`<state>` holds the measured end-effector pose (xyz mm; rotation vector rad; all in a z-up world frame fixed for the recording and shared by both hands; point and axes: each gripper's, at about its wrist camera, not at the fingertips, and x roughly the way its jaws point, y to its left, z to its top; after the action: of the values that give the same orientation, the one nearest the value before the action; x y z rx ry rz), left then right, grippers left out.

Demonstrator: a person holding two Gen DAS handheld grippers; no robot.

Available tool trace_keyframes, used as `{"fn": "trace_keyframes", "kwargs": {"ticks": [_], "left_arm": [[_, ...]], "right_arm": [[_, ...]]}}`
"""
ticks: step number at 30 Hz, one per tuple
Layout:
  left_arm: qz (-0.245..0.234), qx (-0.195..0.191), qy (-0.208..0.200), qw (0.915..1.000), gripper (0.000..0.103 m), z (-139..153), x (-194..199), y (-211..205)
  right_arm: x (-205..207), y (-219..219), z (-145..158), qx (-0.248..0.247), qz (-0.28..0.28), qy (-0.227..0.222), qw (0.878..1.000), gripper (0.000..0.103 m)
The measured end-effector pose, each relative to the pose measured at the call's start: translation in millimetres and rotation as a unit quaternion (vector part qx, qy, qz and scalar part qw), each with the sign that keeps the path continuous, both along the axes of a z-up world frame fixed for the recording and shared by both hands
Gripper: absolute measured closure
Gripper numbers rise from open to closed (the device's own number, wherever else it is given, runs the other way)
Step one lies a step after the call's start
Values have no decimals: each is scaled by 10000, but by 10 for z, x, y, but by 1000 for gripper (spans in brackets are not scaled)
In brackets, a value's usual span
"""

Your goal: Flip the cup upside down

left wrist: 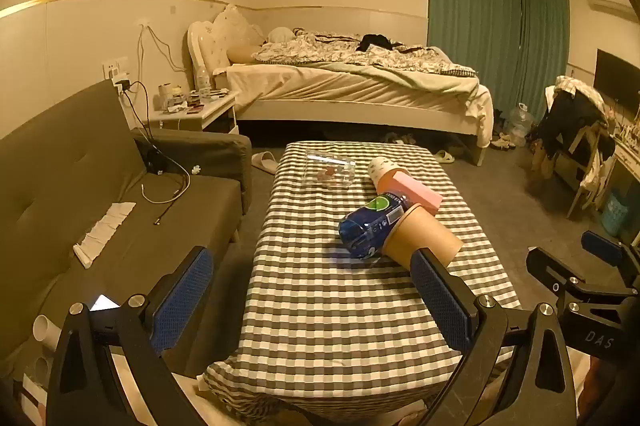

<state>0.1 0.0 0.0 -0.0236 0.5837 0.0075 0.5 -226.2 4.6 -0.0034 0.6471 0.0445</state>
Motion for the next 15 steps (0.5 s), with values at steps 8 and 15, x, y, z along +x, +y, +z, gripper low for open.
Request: {"fn": "trace_keyframes", "kwargs": {"ticks": [8, 15], "left_arm": [[-40, 0, 43, 10000, 1, 29, 11, 80], [-25, 27, 54, 10000, 1, 32, 26, 50]], "right_arm": [[-1, 0, 1, -7, -3, -1, 10000, 0], [4, 2, -4, -10, -2, 9, 10000, 0]]}}
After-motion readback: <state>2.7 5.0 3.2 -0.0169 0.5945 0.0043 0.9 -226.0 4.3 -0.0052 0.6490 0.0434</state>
